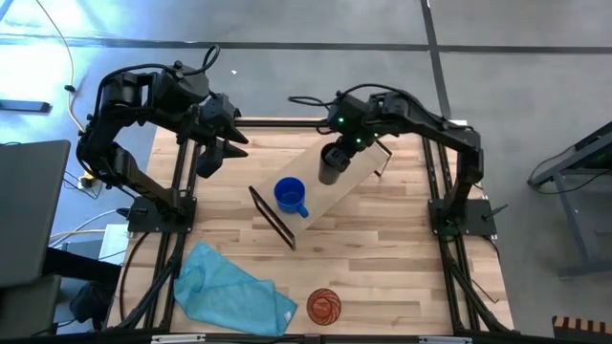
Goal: Stack small to large cups/mugs on shelf
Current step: Put the black cup on the shelf
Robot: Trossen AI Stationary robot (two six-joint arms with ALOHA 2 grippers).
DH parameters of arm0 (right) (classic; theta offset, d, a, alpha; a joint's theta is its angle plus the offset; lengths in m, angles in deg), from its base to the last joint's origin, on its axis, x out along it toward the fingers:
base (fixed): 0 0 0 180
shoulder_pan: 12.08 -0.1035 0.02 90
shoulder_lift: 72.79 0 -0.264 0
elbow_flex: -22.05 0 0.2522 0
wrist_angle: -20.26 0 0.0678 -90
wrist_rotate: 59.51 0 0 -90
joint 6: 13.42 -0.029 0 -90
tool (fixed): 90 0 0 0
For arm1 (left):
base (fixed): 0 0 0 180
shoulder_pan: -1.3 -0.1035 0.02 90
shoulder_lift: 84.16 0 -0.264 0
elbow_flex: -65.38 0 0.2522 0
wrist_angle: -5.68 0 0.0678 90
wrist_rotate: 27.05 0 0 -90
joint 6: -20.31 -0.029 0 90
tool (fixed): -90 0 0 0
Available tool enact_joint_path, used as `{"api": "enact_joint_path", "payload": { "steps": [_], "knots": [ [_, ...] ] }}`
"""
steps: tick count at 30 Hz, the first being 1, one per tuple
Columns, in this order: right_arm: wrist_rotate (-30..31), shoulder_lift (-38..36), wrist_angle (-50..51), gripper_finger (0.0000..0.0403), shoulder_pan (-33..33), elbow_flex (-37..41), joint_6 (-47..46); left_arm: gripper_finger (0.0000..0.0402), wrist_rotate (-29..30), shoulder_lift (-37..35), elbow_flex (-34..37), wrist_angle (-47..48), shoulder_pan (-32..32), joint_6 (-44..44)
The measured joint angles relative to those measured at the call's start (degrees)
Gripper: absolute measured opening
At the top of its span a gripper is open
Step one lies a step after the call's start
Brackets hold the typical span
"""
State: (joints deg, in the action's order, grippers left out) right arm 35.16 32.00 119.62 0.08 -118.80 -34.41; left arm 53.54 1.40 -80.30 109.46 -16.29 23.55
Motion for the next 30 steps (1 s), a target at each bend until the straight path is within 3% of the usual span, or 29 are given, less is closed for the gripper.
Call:
{"api": "enact_joint_path", "payload": {
  "steps": [30],
  "knots": [
    [-1.7, 0.8, -6.0, 0.0000, 1.1, 6.2, -1.9, 0.0156, 0.0, 0.0, 0.0, 0.0, 0.0, -0.4]
  ]
}}
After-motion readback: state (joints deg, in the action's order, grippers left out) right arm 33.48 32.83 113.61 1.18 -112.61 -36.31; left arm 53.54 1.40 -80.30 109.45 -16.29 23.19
